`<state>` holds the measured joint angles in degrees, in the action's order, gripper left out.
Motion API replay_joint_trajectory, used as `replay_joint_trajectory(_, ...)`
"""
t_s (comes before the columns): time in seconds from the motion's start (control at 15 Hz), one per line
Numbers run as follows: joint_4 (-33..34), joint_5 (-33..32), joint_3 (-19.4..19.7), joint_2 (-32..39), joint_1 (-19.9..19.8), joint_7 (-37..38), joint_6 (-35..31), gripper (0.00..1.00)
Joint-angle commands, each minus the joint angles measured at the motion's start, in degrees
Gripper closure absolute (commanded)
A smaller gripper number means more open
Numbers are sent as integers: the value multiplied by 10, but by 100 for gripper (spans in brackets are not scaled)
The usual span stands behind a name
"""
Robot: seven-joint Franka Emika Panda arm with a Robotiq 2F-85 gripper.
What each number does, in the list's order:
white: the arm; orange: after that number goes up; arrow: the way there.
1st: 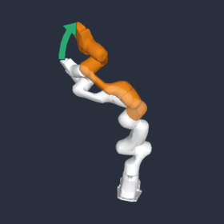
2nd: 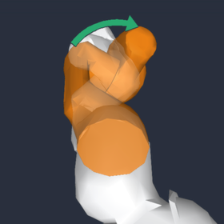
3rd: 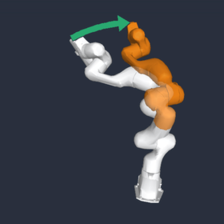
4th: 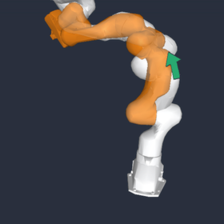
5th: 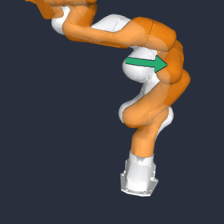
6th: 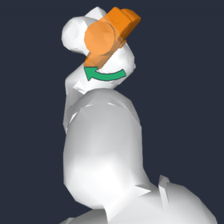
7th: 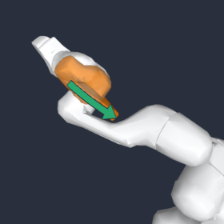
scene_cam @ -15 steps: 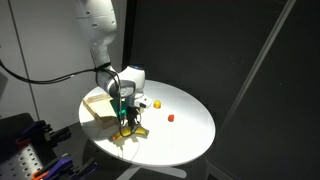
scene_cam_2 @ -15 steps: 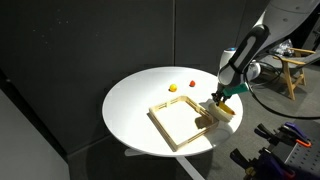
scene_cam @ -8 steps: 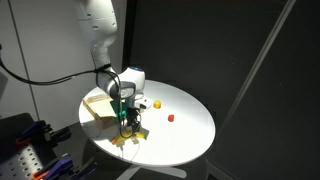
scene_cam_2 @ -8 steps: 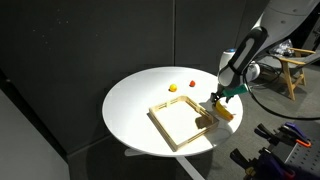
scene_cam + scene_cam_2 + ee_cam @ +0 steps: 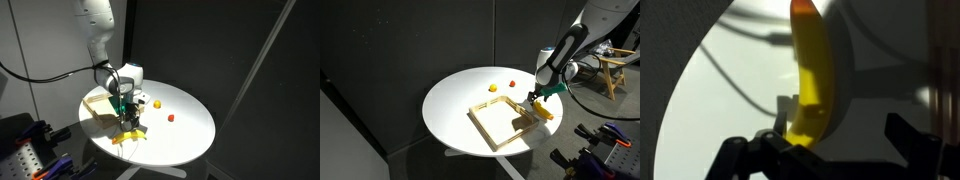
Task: Remove the banana from the box
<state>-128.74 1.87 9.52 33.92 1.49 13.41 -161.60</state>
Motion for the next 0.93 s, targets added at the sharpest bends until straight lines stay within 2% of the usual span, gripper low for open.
replay_joint_trajectory(0.0,-20,-15,14,-49,22,6,37,0)
replay_joint_trajectory(0.47,-25,-88,37,-120,60,35,132,0)
replay_joint_trajectory(0.87,-34,-99,-1,-178,46,19,198,0)
